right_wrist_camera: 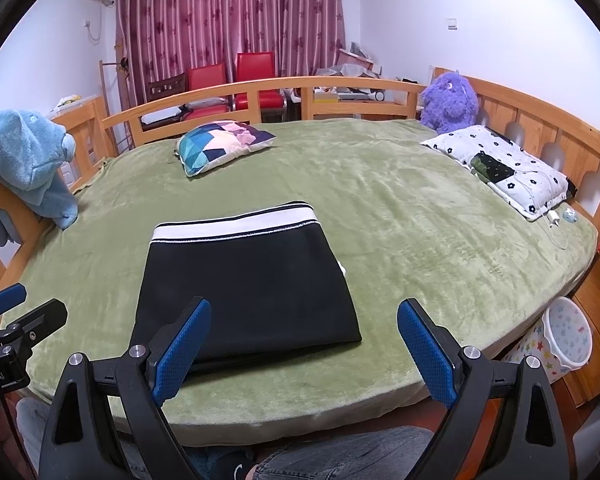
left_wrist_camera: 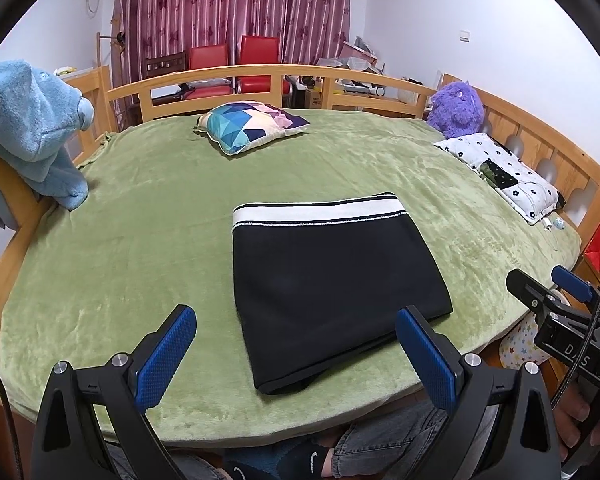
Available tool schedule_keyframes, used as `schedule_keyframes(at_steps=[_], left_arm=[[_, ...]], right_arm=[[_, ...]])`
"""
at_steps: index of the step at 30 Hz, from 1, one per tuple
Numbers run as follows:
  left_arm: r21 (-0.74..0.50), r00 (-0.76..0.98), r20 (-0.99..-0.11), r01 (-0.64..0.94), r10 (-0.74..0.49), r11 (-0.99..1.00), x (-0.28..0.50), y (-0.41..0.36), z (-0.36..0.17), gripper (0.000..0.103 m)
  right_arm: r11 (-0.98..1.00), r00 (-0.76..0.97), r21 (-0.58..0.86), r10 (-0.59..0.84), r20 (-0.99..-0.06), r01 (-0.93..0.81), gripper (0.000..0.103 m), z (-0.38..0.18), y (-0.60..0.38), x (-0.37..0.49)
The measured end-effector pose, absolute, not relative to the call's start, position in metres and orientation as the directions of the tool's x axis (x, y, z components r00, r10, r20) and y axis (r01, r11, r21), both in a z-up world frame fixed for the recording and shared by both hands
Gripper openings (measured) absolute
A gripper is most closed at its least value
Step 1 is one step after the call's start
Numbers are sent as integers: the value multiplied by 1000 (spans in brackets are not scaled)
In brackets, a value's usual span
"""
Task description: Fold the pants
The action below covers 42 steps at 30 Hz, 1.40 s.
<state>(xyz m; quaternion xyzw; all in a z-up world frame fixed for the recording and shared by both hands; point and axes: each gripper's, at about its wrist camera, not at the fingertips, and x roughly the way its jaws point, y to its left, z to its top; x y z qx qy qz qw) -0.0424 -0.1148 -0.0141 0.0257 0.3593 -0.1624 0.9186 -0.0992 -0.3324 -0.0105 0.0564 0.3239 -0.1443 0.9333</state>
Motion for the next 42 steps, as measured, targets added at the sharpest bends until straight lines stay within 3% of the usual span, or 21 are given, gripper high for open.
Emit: schedule_keyframes(at_steps=[42], left_arm=[[-83, 687, -672, 302, -278, 950, -35, -109, -13, 101]], right_arm=[[963, 751, 19, -197, -630, 269, 93, -22, -322, -84]])
